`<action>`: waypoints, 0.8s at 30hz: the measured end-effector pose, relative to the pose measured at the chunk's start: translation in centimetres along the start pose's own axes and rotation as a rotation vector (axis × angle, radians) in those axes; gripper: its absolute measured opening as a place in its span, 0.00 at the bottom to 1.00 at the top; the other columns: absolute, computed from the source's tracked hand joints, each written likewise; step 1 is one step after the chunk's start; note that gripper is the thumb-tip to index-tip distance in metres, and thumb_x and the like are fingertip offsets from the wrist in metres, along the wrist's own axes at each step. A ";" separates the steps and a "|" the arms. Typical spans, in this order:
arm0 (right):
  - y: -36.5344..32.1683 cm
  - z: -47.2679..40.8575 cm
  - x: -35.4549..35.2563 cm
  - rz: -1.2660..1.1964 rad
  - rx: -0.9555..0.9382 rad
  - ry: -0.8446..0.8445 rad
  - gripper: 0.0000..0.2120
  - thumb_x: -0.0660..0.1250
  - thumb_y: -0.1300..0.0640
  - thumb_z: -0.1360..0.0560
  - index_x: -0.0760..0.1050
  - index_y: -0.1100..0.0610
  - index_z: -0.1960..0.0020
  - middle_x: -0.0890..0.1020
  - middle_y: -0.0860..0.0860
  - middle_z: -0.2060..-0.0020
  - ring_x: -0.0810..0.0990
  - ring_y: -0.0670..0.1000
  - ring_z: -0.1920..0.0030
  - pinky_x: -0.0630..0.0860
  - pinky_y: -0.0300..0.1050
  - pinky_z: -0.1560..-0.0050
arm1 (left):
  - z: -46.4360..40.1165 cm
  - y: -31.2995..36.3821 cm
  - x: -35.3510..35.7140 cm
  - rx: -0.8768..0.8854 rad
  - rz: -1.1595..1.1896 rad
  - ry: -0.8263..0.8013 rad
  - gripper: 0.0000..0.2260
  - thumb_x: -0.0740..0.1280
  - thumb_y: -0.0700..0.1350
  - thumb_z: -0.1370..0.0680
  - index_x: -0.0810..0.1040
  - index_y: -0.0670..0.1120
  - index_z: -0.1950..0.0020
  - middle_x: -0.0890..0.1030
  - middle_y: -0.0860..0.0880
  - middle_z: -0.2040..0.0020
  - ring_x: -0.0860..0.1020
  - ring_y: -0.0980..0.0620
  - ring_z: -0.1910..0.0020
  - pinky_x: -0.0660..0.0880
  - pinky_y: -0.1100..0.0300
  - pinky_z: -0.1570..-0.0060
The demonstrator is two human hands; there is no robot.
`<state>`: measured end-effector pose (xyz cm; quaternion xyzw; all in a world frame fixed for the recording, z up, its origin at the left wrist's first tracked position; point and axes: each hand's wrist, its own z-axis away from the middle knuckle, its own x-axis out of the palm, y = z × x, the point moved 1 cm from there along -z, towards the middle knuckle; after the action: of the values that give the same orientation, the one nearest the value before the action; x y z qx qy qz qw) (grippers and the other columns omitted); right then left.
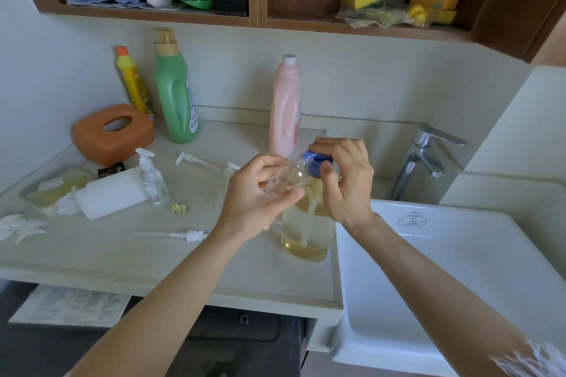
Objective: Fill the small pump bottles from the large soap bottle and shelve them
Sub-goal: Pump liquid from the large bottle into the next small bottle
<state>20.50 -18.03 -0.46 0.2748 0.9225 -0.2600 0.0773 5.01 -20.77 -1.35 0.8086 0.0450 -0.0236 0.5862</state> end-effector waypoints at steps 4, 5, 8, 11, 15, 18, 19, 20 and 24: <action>-0.3 -1.6 -1.0 -0.002 -0.002 -0.034 0.17 0.55 0.58 0.25 0.82 0.61 0.53 0.83 0.52 0.53 0.78 0.54 0.51 0.67 0.35 0.45 | -0.2 0.7 0.2 0.030 0.017 0.020 0.19 0.78 0.34 0.33 0.78 0.47 0.47 0.83 0.48 0.50 0.83 0.57 0.59 0.78 0.65 0.56; -0.4 -1.8 -1.0 -0.002 -0.006 -0.035 0.17 0.55 0.58 0.24 0.82 0.61 0.53 0.83 0.52 0.52 0.78 0.53 0.51 0.68 0.35 0.45 | -0.3 0.8 0.1 0.044 0.008 0.023 0.19 0.78 0.35 0.33 0.78 0.48 0.47 0.83 0.50 0.51 0.82 0.56 0.60 0.78 0.65 0.57; -0.5 -1.2 -0.7 -0.005 -0.017 -0.019 0.17 0.55 0.58 0.24 0.81 0.62 0.50 0.82 0.52 0.49 0.78 0.53 0.47 0.69 0.39 0.42 | -0.3 0.6 0.1 0.055 -0.006 0.037 0.19 0.79 0.37 0.33 0.79 0.47 0.45 0.83 0.48 0.49 0.82 0.47 0.60 0.79 0.62 0.57; -0.4 0.1 0.2 -0.006 -0.048 0.026 0.18 0.54 0.57 0.24 0.79 0.66 0.47 0.80 0.56 0.47 0.75 0.54 0.43 0.68 0.45 0.38 | -0.2 0.2 0.1 0.065 0.009 0.050 0.22 0.79 0.39 0.34 0.80 0.44 0.42 0.83 0.47 0.48 0.83 0.49 0.58 0.78 0.64 0.57; -0.1 0.8 1.1 0.037 -0.025 0.059 0.19 0.53 0.58 0.25 0.80 0.65 0.51 0.82 0.56 0.51 0.77 0.60 0.48 0.66 0.39 0.40 | -0.2 -0.7 0.1 0.009 0.005 0.058 0.23 0.79 0.39 0.34 0.80 0.43 0.40 0.83 0.48 0.46 0.84 0.47 0.56 0.80 0.60 0.53; -0.2 1.1 1.2 0.078 -0.007 0.053 0.18 0.53 0.59 0.26 0.81 0.64 0.52 0.82 0.55 0.53 0.77 0.60 0.49 0.65 0.36 0.42 | -0.1 -0.9 0.0 -0.011 -0.004 0.058 0.22 0.79 0.38 0.34 0.80 0.44 0.41 0.84 0.48 0.46 0.83 0.50 0.58 0.80 0.62 0.55; -0.3 1.1 1.2 0.087 0.000 0.046 0.19 0.53 0.59 0.26 0.81 0.64 0.52 0.82 0.55 0.52 0.77 0.60 0.49 0.65 0.36 0.43 | -0.1 -0.9 0.0 -0.009 -0.008 0.055 0.22 0.79 0.38 0.33 0.80 0.45 0.41 0.84 0.48 0.46 0.83 0.49 0.59 0.79 0.63 0.55; -0.4 1.1 1.2 0.092 0.008 0.036 0.19 0.53 0.59 0.27 0.81 0.64 0.52 0.82 0.55 0.52 0.77 0.60 0.50 0.65 0.35 0.43 | -0.1 -0.9 -0.1 -0.008 -0.015 0.049 0.22 0.79 0.38 0.33 0.80 0.44 0.41 0.84 0.48 0.46 0.83 0.48 0.59 0.80 0.62 0.55; -1.0 0.5 0.3 0.099 0.001 -0.019 0.20 0.53 0.55 0.24 0.81 0.62 0.50 0.82 0.54 0.49 0.77 0.59 0.50 0.63 0.32 0.44 | -0.2 -0.4 -0.3 0.015 -0.021 0.038 0.23 0.79 0.38 0.33 0.80 0.43 0.40 0.84 0.47 0.46 0.83 0.50 0.60 0.79 0.61 0.55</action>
<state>19.68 -18.88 -0.58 0.3175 0.9068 -0.2591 0.0987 4.69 -20.45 -1.63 0.8127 0.0645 -0.0149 0.5788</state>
